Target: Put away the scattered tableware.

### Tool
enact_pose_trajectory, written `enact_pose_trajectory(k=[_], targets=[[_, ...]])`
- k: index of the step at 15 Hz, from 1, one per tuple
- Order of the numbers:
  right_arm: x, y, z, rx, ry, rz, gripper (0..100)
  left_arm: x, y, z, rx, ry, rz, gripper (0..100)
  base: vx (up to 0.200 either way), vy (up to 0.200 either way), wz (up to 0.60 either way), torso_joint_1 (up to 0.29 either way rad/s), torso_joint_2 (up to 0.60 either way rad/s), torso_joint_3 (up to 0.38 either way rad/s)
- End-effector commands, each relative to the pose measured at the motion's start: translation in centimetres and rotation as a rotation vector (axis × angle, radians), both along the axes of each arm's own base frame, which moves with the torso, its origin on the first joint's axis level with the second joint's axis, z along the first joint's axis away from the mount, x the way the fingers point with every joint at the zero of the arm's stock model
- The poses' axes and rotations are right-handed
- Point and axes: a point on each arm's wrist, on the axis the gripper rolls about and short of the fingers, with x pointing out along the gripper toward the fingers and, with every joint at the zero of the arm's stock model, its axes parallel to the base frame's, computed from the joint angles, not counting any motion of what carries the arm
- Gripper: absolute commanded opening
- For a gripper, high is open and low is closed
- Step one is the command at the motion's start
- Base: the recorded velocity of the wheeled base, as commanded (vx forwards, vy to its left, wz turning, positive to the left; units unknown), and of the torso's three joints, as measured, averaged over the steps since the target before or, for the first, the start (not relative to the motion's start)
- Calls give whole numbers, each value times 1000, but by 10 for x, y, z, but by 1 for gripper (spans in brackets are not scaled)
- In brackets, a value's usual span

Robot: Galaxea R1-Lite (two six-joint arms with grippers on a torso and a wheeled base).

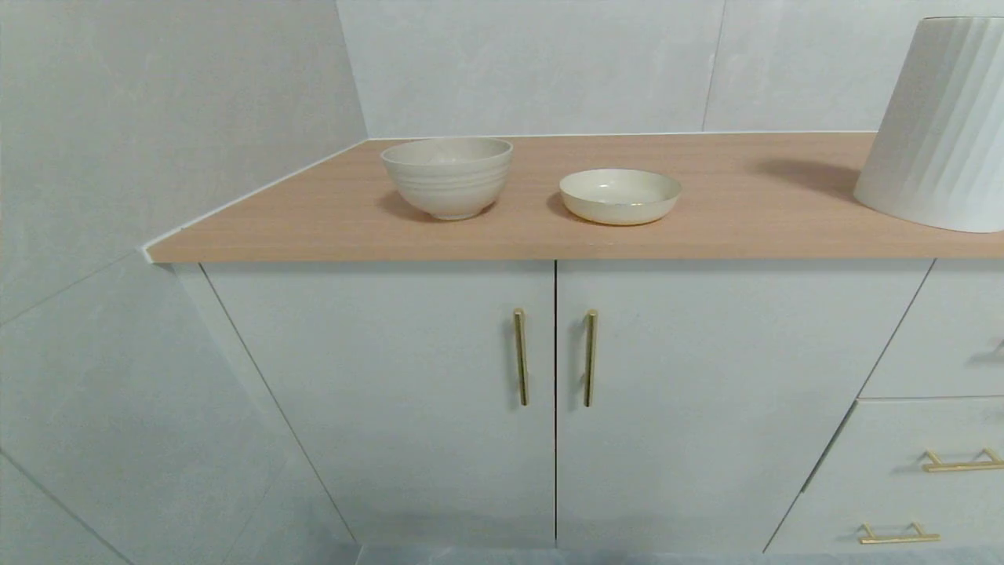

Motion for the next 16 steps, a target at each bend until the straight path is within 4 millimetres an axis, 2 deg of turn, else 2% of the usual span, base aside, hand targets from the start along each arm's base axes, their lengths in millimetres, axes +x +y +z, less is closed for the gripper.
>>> enact_pose_trajectory(k=[1, 2, 3, 5, 6, 7, 8, 9, 12, 13, 14, 16], targets=[[-10, 1, 65, 15, -88, 112, 100, 0, 0, 0, 0, 2, 1, 100, 0, 0, 0, 0, 0, 0], [-9, 2, 73, 13, -73, 138, 100, 0, 0, 0, 0, 0, 1, 100, 0, 0, 0, 0, 0, 0], [11, 5, 94, 16, 40, 269, 100, 0, 0, 0, 0, 0, 1, 100, 0, 0, 0, 0, 0, 0], [51, 9, 113, 38, 193, 392, 100, 0, 0, 0, 0, 0, 1, 100, 0, 0, 0, 0, 0, 0], [81, 12, 128, 47, 259, 450, 100, 0, 0, 0, 0, 0, 1, 100, 0, 0, 0, 0, 0, 0], [108, 24, 141, 45, 307, 556, 100, 0, 0, 0, 0, 0, 1, 100, 0, 0, 0, 0, 0, 0], [112, 26, 143, 45, 313, 577, 100, 0, 0, 0, 0, 2, 1, 100, 0, 0, 0, 0, 0, 0], [145, 49, 152, 56, 382, 679, 100, 0, 0, 0, 0, 0, 1, 100, 0, 0, 0, 0, 0, 0], [209, 96, 145, 74, 467, 783, 100, 0, 0, 0, 0, 0, 1, 100, 0, 0, 0, 0, 0, 0], [218, 104, 143, 86, 466, 799, 100, 0, 0, 0, 0, 0, 1, 100, 0, 0, 0, 0, 0, 0], [237, 130, 136, 129, 458, 845, 100, 0, 0, 0, 0, 0, 1, 100, 0, 0, 0, 0, 0, 0], [260, 150, 129, 153, 459, 863, 100, 0, 0, 0, 0, 0, 1, 100, 0, 0, 0, 0, 0, 0]])
